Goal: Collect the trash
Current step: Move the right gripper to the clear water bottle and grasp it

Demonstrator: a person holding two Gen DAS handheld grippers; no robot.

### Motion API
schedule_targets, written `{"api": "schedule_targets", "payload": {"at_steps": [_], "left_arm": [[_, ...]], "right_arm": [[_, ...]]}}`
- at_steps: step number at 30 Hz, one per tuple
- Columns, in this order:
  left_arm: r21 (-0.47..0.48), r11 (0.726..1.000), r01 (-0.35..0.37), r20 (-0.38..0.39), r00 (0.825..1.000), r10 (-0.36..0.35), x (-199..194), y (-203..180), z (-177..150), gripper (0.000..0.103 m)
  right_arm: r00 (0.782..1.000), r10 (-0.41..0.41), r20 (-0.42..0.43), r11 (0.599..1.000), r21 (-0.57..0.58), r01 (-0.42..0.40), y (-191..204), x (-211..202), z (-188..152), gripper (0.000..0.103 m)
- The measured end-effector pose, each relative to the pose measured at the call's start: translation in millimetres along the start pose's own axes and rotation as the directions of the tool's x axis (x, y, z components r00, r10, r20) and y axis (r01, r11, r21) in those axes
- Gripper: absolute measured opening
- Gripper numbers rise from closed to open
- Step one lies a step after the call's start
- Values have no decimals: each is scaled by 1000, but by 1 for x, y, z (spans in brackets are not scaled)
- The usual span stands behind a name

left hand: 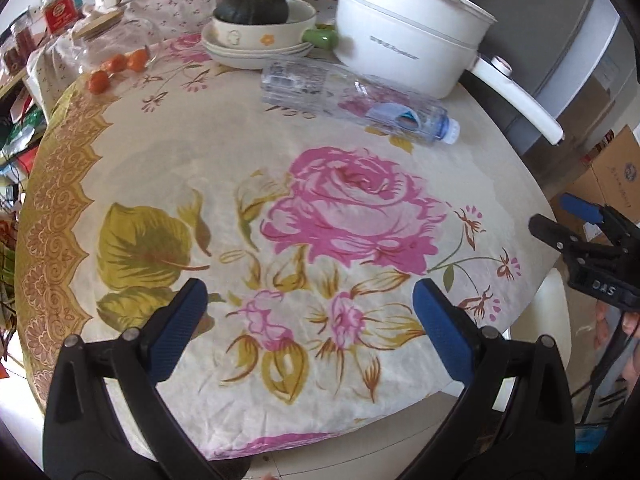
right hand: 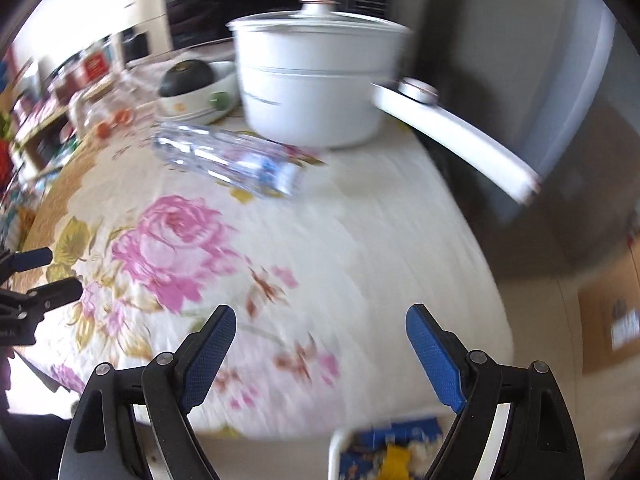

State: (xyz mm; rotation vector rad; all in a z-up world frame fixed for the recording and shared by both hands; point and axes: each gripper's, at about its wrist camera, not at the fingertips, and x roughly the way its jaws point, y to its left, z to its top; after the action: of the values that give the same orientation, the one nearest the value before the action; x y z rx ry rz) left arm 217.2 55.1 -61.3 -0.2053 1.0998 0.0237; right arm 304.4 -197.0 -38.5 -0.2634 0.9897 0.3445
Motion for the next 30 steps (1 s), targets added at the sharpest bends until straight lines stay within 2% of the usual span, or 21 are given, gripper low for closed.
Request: {"api": "schedule_targets", "payload": {"at_steps": [3, 7, 12, 17, 19, 21, 22, 24, 30], "left_arm": [[-70, 997, 26, 2, 1000, -26, -5, 19, 3, 102], [-96, 995, 8, 31, 1000, -6, -15, 35, 7, 102], [-133, 991, -2, 21, 1000, 5, -13, 52, 8, 102], [-130, 991, -18, 4, 1000, 19, -9, 60, 6, 102], [-131, 991, -19, 3, 1000, 20, -10, 63, 5, 102], [-136, 991, -15, 4, 1000, 16, -12, 66, 4, 102], [-137, 990, -13, 4, 1000, 14, -13, 68, 3, 102], [-139, 990, -10, 3, 1000, 11, -14, 70, 2, 102], [-159, 987, 5, 20, 1000, -2, -20, 76, 1, 102]], "right_arm": [[1000, 17, 6, 996, -85, -17, 22, 28, 29, 89], [999, 51, 19, 976, -213, -46, 49, 61, 70, 89], [999, 38, -10, 949, -313, -39, 67, 100, 96, 89], [999, -25, -29, 909, -417, 11, 79, 121, 101, 90], [996, 25, -90, 896, -440, -63, 86, 118, 96, 90], [974, 120, -190, 864, -463, -197, 95, 111, 86, 85], [972, 123, -198, 856, -476, -205, 101, 108, 82, 85], [982, 87, -170, 853, -496, -162, 109, 103, 80, 87], [985, 76, -155, 872, -468, -141, 135, 108, 98, 87]]}}
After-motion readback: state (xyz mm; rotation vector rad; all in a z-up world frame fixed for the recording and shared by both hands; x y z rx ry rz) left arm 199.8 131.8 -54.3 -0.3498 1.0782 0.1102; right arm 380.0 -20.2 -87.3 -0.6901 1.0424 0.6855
